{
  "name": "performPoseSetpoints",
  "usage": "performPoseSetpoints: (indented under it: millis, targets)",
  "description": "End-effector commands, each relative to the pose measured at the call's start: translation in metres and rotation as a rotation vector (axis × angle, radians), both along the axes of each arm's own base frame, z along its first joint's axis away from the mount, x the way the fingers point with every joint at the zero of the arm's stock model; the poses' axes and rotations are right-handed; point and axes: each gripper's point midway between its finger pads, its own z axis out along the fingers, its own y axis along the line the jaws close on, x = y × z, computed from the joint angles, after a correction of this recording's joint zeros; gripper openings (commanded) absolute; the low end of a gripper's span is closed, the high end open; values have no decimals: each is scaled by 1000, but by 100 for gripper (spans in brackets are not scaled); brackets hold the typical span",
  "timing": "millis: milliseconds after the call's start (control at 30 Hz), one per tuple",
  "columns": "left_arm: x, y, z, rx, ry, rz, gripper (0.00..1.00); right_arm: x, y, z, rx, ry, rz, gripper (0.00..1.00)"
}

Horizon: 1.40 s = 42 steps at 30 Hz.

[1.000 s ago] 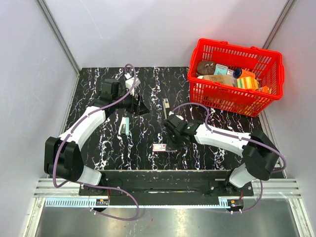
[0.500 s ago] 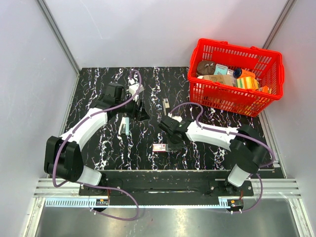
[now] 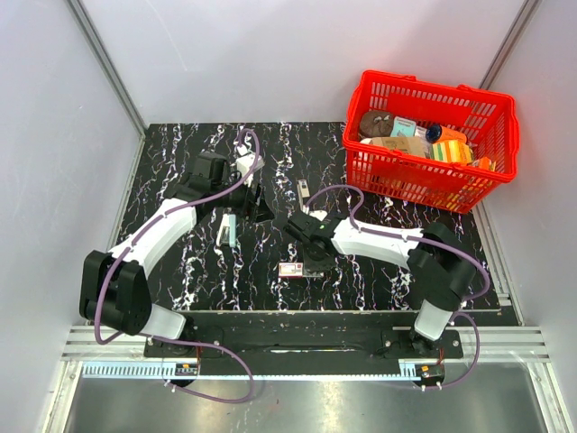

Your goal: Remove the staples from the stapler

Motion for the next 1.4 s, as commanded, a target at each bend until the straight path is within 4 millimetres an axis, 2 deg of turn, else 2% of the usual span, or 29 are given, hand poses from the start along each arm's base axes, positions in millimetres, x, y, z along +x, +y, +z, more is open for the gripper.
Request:
performPoseSetpoints:
  millis: [0,533,700,1200,1367]
  targets:
    - [-2,-1,16,-13,-70,-15,70,7,4,4,-2,-31,9,12]
    - [-5,-2,20,-19,-79,-22,70,0,-3,-14,-15,23,3,17]
    - [-6,-3,20,-22,-79,-25,70,0,-2,-12,-5,23,1,18]
    - [-7,-2,23,-20,-84,-28,69,2,-4,-16,-13,33,0,30]
    - [-7,-3,25,-24,-83,-30,69,4,-2,-11,-1,26,-2,31]
